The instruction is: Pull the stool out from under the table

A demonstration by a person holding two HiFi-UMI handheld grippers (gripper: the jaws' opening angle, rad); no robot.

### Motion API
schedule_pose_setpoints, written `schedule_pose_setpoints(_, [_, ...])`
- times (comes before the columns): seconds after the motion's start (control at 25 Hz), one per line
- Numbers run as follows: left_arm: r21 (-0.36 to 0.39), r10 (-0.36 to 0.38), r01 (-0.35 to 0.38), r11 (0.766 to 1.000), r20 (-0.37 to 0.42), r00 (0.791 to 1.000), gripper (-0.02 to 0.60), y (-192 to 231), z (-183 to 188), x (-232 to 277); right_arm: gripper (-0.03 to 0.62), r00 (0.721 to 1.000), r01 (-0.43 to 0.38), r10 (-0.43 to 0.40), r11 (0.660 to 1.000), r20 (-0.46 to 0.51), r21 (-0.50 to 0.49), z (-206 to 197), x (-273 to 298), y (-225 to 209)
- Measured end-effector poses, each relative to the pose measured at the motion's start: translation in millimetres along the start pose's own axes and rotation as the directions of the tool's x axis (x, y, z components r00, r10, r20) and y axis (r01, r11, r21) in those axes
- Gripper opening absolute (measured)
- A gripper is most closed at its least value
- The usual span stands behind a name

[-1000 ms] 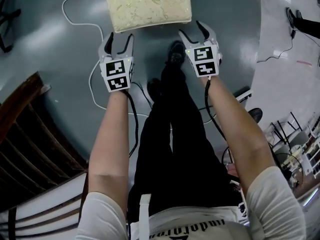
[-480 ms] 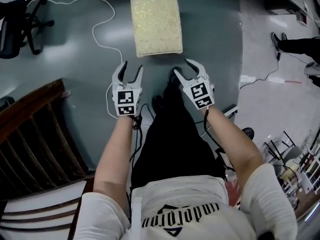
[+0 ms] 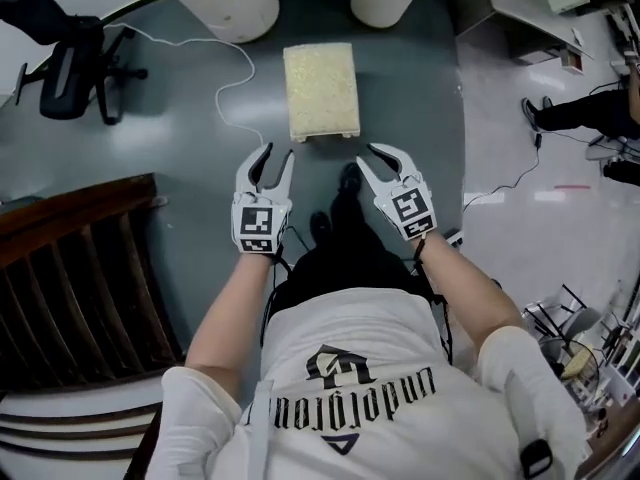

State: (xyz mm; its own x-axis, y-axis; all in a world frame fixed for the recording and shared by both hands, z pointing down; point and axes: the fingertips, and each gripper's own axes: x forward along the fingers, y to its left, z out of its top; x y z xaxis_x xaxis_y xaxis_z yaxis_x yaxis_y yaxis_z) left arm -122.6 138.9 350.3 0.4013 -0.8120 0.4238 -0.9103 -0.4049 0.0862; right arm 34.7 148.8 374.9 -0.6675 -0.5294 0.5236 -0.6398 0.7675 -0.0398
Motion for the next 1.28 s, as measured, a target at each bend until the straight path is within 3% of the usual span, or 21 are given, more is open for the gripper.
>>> schedule_pose_setpoints(0.2, [0.006, -0.028, 0.027, 1.000, 0.110, 0.994, 0.099, -18.1, 73.9, -47.7, 0.064, 0.996, 0.032, -0.026, 0.997, 0.082, -0.072, 84.5, -47.6, 4.8])
schedule_pose_setpoints(0.36, [-0.006, -0.057, 0.059, 0.998, 0.133, 0.989, 0.009, -38.2, 106.0, -97.3, 0.014, 0.991, 0.035, -0.023, 0.995, 0.131, -0.092, 119.6, -93.8, 24.7])
schedule_pose_setpoints(0.6, [0.005, -0.077, 0.078, 0.997, 0.169, 0.983, 0.008, -36.5, 138.0, -153.1, 0.003, 0.982, 0.027, -0.004, 0.993, 0.190, -0.116, 161.6, -120.6, 56.4])
schedule_pose_setpoints(0.8, [-0.007, -0.090, 0.093, 0.996, 0.183, 0.979, 0.008, -41.1, 148.6, -186.5, 0.003, 0.980, 0.035, -0.015, 0.995, 0.197, -0.097, 166.5, -143.9, 70.4])
schedule_pose_setpoints(1.04, [0.022, -0.128, 0.126, 0.992, 0.226, 0.966, 0.008, -80.4, 158.3, -209.4, 0.003, 0.974, 0.040, -0.017, 0.994, 0.224, -0.097, 165.1, -180.3, 79.5])
schedule_pose_setpoints(1.28, [0.018, -0.116, 0.115, 0.993, 0.261, 0.958, 0.008, -109.1, 169.2, -215.7, 0.003, 0.971, 0.022, 0.004, 0.994, 0.240, -0.107, 156.5, -212.0, 78.5])
